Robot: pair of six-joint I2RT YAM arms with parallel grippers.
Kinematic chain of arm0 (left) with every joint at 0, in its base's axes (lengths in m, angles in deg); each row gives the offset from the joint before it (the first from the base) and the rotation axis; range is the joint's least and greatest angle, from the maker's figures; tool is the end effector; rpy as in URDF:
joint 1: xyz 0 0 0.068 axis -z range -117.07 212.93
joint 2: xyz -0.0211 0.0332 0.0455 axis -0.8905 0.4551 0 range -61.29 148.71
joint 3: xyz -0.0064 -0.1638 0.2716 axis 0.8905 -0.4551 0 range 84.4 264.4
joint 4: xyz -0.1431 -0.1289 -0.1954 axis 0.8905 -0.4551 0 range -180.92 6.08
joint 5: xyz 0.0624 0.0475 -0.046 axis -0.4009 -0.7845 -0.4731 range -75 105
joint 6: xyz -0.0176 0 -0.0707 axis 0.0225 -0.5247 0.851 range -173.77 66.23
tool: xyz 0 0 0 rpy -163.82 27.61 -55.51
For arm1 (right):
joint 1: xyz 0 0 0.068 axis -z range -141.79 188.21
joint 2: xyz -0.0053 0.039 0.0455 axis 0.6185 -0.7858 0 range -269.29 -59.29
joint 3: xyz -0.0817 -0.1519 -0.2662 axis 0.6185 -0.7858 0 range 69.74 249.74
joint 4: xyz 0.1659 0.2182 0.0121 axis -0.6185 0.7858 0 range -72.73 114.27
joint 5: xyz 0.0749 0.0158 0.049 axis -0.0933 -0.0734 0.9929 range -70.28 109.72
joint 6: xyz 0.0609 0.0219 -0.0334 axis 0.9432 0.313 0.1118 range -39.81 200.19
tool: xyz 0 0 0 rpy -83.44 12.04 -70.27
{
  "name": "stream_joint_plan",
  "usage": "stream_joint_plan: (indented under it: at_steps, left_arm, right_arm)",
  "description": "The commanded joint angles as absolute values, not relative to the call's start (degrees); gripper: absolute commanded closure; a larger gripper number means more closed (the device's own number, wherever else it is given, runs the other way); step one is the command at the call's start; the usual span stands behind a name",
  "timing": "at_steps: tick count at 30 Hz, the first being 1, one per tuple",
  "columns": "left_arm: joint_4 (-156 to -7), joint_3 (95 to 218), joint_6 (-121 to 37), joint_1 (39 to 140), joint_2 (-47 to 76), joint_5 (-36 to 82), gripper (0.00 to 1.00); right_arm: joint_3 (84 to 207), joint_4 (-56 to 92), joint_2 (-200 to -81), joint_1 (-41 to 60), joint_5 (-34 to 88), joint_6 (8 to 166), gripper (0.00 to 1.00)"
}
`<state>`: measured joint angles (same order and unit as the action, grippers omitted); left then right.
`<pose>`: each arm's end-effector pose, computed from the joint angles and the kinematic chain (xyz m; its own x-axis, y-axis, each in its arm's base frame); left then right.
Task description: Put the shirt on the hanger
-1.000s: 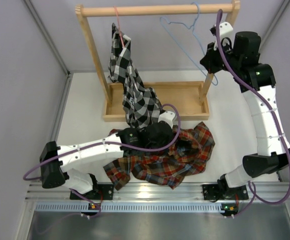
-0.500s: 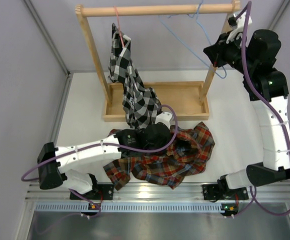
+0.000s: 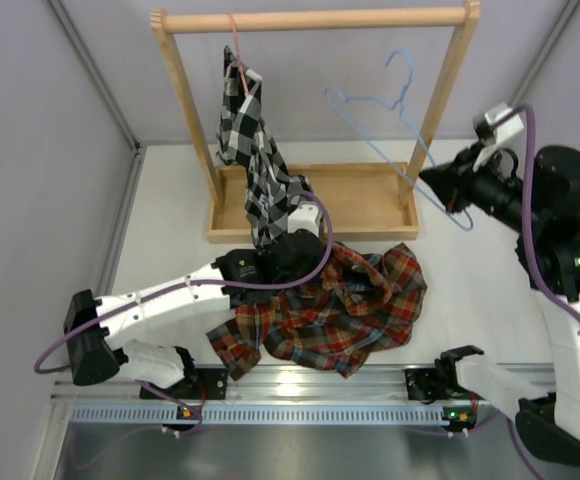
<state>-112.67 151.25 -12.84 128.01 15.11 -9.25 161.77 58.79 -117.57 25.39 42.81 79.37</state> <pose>0.1546 -0.2740 0.3507 -0.6501 -0.0185 -0.7596 0.3511 0.8793 -0.3219 0.1580 0.0603 0.5531 -0.1235 -0.0417 -0.9915 -0.5848 0.8102 0.0388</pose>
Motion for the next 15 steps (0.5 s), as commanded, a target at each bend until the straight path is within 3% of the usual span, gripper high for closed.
stream_joint_plan:
  at_steps: [1,6,15]
  left_arm:
    - [-112.0,153.6,-12.0,125.2,15.9,-8.0,1.0]
    - [-112.2,155.8,-11.8,121.6,18.1,-5.8,1.0]
    - [-112.2,162.5,-10.0,115.4,25.7,2.0,1.0]
  right_arm:
    - [157.2,70.7,-110.0,26.1,49.8,74.2,1.0]
    - [145.3,76.0,-93.4,19.7,43.0,76.6,1.0]
    - [151.3,89.6,-84.9,7.4,30.4,79.8,1.0]
